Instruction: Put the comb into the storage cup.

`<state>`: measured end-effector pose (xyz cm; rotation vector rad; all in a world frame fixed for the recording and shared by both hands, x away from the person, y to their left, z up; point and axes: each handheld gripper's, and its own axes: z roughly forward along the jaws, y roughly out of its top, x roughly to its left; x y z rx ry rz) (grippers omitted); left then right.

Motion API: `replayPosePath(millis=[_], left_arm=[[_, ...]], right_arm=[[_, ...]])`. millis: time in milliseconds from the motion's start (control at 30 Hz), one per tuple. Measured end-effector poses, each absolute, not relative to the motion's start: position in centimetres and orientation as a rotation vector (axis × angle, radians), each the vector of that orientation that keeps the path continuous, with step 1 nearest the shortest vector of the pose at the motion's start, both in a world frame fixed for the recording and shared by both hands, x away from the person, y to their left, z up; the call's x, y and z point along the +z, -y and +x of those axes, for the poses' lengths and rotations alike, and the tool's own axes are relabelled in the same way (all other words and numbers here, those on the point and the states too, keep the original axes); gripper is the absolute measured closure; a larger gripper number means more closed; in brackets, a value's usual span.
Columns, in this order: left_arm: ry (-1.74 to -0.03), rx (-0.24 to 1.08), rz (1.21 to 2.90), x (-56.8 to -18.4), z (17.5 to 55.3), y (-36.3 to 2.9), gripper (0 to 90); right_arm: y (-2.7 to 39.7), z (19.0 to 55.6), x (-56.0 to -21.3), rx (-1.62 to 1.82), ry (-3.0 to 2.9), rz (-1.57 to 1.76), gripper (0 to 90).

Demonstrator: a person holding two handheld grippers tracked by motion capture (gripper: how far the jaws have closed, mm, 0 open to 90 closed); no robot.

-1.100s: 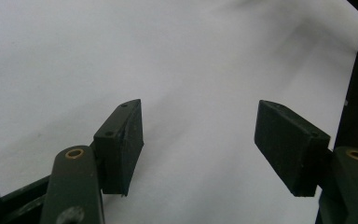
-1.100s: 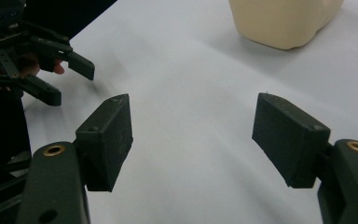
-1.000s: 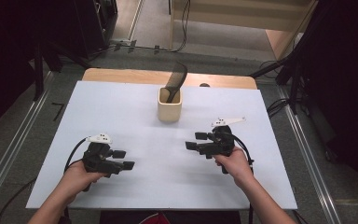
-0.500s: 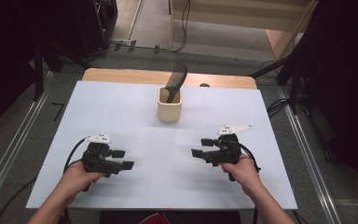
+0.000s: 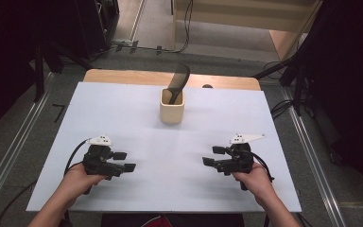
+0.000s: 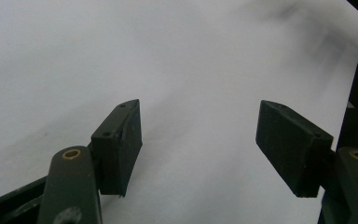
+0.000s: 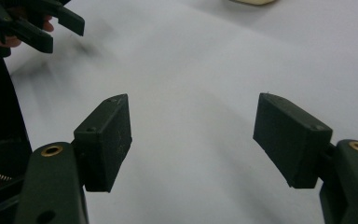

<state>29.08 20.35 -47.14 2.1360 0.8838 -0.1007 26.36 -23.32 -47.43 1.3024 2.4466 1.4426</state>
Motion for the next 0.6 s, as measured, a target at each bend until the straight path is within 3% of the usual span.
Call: replayPosePath(millis=[600], left_arm=[[-0.882, -0.096, 2.143, -47.1, 29.0, -20.3, 32.6]], right_arm=[[26.3, 24.7, -48.3, 1.381, -2.402, 1.346, 25.1]])
